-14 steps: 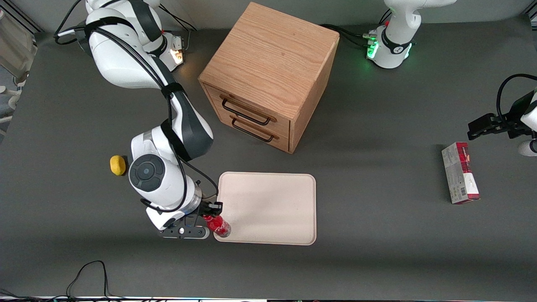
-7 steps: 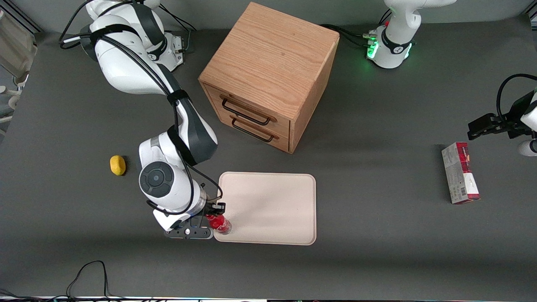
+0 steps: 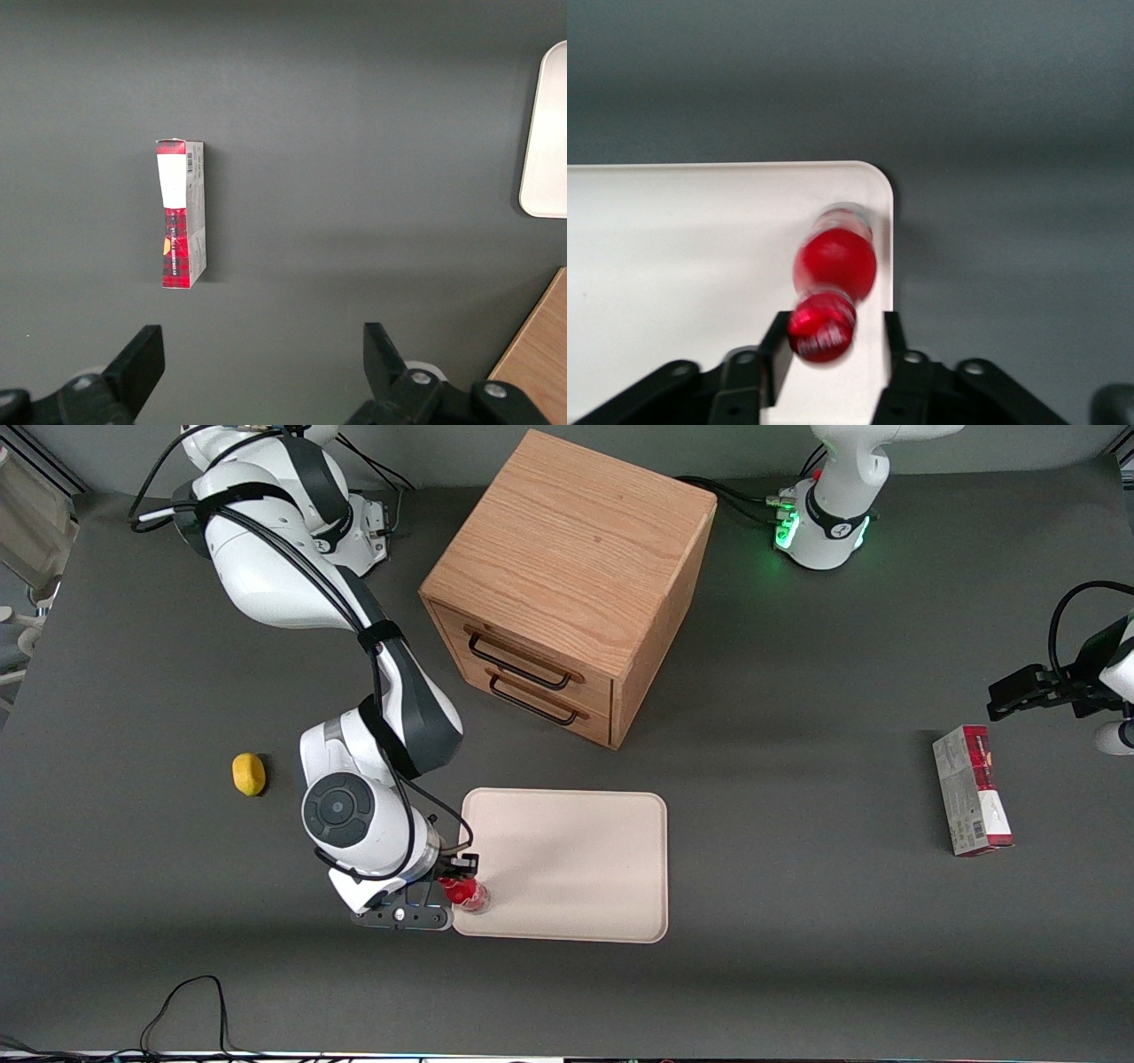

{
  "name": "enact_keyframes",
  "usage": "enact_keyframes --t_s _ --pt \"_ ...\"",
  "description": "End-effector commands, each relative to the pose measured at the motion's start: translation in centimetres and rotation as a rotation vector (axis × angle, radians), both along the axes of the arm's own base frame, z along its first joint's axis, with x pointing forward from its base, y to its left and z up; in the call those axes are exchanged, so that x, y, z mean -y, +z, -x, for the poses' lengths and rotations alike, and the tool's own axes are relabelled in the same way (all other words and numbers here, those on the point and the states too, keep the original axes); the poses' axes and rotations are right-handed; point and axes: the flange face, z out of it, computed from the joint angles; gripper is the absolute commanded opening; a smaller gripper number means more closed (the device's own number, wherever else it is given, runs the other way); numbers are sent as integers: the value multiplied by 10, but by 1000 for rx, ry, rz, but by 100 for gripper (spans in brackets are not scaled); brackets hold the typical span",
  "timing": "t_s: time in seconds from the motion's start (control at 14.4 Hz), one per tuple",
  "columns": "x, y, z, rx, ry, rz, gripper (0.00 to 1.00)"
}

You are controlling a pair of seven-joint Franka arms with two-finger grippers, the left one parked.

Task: Place coke bottle on tray
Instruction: 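Lower the bottle onto the tray and open the right gripper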

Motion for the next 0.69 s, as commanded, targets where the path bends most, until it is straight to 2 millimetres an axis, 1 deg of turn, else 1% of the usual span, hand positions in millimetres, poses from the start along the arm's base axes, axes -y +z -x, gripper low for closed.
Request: enact_keyframes --t_s 0.0,0.21,0.28,0.35,0.49,0.56,0.62 --pt "-7 9 4 1 -20 18 100" --pt "-6 13 6 -10 -20 23 100" --pt "-2 17 8 -30 -17 35 100" --pt "2 31 12 -52 -9 48 100" --pt "23 73 20 -79 38 78 100" --pt "40 101 24 -90 95 74 100" --pt "62 117 32 -144 128 82 100"
